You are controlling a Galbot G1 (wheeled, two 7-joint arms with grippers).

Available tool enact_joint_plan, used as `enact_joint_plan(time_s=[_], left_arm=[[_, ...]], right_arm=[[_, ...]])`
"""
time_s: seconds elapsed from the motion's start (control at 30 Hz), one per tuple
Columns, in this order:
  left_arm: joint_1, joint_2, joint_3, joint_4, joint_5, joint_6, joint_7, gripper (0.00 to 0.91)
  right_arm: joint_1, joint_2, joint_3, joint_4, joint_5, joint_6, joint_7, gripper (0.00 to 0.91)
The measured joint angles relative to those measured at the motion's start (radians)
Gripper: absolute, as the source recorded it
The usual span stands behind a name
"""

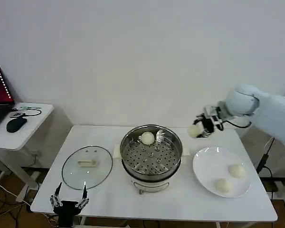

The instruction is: Take steamed baozi put them in steamer then cover it.

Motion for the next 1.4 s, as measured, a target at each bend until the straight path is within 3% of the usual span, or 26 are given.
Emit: enact_joint_plan(time_s=[0.3,0.63,1.03,1.4], left_arm=[[-0.001,-0.013,-0.012,-0.016,0.007,0.002,-0.001,0.907],[-0.007,-0.019,-0.022,-0.021,0.005,0.001,-0.004,0.907],[-0.007,-0.013,-0.031,-0.016,-0.002,-0.001,-0.006,0.907],[-0.003,-0.019,-0.028,-0.019,-0.003,-0.002,-0.011,0.907]], right_arm=[[0.049,0.194,-0.069,0.001,0.190,-0.127,0.088,0.625],[0.030,0.399,-0.111,-0.084,0.325,-0.241,0.162,0.625],[-0.038,0.529,-0.128,-0.164,0.368,-0.292,0.188,0.625],[-0.073,0.576,-0.138,-0.198,0.359,-0.305,0.192,0.625]])
